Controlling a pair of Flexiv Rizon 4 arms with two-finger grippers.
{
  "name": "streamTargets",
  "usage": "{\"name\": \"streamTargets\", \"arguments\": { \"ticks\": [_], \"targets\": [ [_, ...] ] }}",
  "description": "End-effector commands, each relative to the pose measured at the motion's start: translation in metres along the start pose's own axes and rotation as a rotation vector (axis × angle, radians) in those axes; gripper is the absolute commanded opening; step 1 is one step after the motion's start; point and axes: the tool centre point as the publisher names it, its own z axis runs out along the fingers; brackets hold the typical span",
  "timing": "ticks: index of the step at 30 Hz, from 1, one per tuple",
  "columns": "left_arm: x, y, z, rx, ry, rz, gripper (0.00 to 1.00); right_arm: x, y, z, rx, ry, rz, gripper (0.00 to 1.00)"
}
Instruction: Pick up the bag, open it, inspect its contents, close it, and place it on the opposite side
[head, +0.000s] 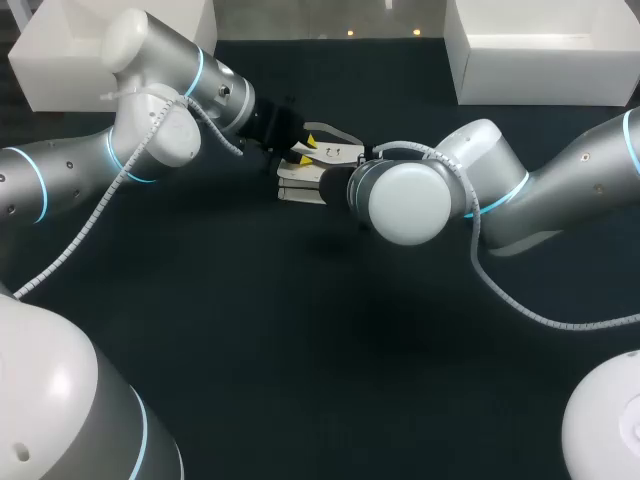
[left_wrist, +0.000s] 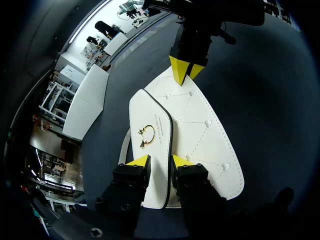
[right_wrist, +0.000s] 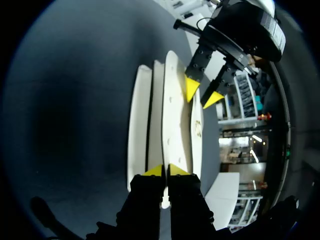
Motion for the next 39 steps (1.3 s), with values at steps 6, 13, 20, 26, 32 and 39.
{"name": "streamTargets", "arguments": {
  "ticks": [6,13,20,26,32,39],
  "targets": [
    [-0.006,0.002,0.001,0.017,-0.004,-0.022,0.00,0.003,-0.001,0.001,-0.007,-0.007,0.000,0.00],
    [-0.015,0.000,-0.012,0.032,0.026,-0.094,0.00,0.003,-0.001,0.001,-0.007,-0.007,0.000,0.00],
    [-0.027,0.000,-0.022,0.025,0.076,-0.192,0.00,0.003,-0.001,0.001,-0.007,-0.007,0.000,0.00],
    [-0.031,0.004,-0.026,0.026,0.108,-0.254,0.00,0.003,-0.001,0.001,-0.007,-0.007,0.000,0.00],
    [-0.033,0.010,-0.027,0.026,0.131,-0.328,0.00,0.003,-0.001,0.001,-0.007,-0.007,0.000,0.00],
    [-0.039,0.017,-0.032,0.059,0.150,-0.414,0.00,0.003,-0.001,0.001,-0.007,-0.007,0.000,0.00]
  ]
}}
